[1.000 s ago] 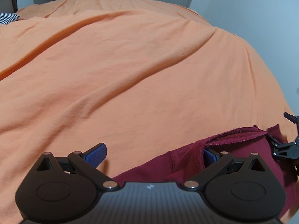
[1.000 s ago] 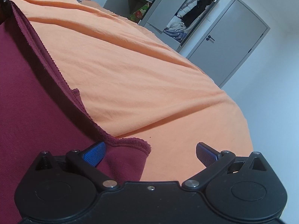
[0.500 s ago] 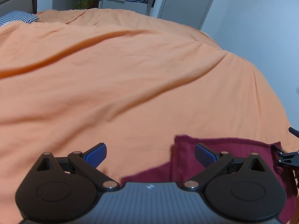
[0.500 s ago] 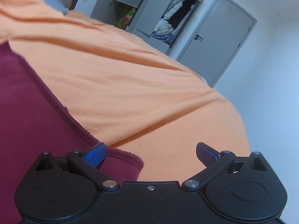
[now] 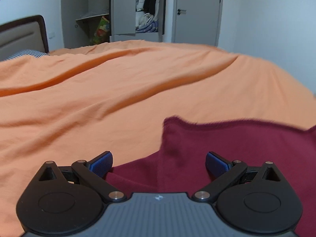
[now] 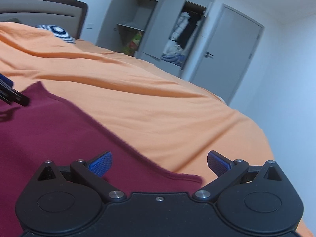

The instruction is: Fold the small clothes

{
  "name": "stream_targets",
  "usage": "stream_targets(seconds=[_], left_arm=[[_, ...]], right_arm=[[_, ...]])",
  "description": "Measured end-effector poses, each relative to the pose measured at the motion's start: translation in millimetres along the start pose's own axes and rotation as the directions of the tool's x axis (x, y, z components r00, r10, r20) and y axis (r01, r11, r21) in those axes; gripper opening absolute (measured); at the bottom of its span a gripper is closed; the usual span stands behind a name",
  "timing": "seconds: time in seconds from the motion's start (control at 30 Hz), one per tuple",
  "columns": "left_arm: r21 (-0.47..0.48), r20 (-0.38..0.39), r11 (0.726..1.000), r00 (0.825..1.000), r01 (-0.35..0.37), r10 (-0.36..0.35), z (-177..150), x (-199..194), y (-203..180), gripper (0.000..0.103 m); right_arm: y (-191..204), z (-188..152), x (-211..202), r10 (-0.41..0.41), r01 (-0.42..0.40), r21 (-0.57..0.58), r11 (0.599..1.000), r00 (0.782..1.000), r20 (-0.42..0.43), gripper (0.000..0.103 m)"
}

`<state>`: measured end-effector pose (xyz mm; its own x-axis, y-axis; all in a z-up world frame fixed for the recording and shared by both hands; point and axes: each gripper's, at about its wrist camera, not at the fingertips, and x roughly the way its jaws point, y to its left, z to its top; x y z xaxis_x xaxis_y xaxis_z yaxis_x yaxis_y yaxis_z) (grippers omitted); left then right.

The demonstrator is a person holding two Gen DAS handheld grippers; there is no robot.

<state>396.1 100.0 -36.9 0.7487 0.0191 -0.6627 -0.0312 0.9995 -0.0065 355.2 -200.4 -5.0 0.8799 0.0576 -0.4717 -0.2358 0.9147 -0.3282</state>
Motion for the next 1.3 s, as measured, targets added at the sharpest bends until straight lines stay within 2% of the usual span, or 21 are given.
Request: stream_targets(seconds=[0.2, 0.47, 0.63, 0.87, 1.07, 1.2, 1.3], left_arm=[[-0.05, 0.013, 0.998, 0.999, 0.045, -0.044, -4, -14, 6, 0.102], [-0.108, 0.03, 0.992, 0.997, 0.072, -0.069, -17, -48, 2, 0.103], [-0.124, 0.045, 0.991, 0.998, 0.057, -0.052, -18, -67, 1, 0.103], [-0.175, 0.054, 0.984, 0.998, 0.036, -0.027, -22, -90, 4, 0.103], [-0.214, 0.03, 0.977, 1.0, 0.003, 0.003, -35, -101, 11, 0.103], [-0.231, 0.027, 0.973, 0.999, -0.015, 0.022, -43, -104, 17, 0.103], [-0.256, 0.033, 0.966, 0.999, -0.031, 0.041, -51, -108, 23, 0.103]], right_arm=[[36, 3, 9, 0.031, -0.031, -0.027, 0.999, 1.0, 0.005, 0.102], [49, -9, 20, -0.016, 0.017, -0.02, 1.0, 1.0, 0.021, 0.102], [55, -9, 16, -0.038, 0.04, -0.035, 0.999, 0.998, 0.047, 0.102], [57, -12, -11, 0.015, -0.015, -0.005, 1.0, 0.998, 0.063, 0.102], [69, -22, -45, 0.046, -0.047, 0.027, 0.999, 0.997, 0.055, 0.102], [86, -35, -66, 0.054, -0.055, 0.036, 0.998, 0.997, 0.048, 0.102], [98, -48, -80, 0.027, -0.03, 0.052, 0.998, 0.997, 0.067, 0.102]])
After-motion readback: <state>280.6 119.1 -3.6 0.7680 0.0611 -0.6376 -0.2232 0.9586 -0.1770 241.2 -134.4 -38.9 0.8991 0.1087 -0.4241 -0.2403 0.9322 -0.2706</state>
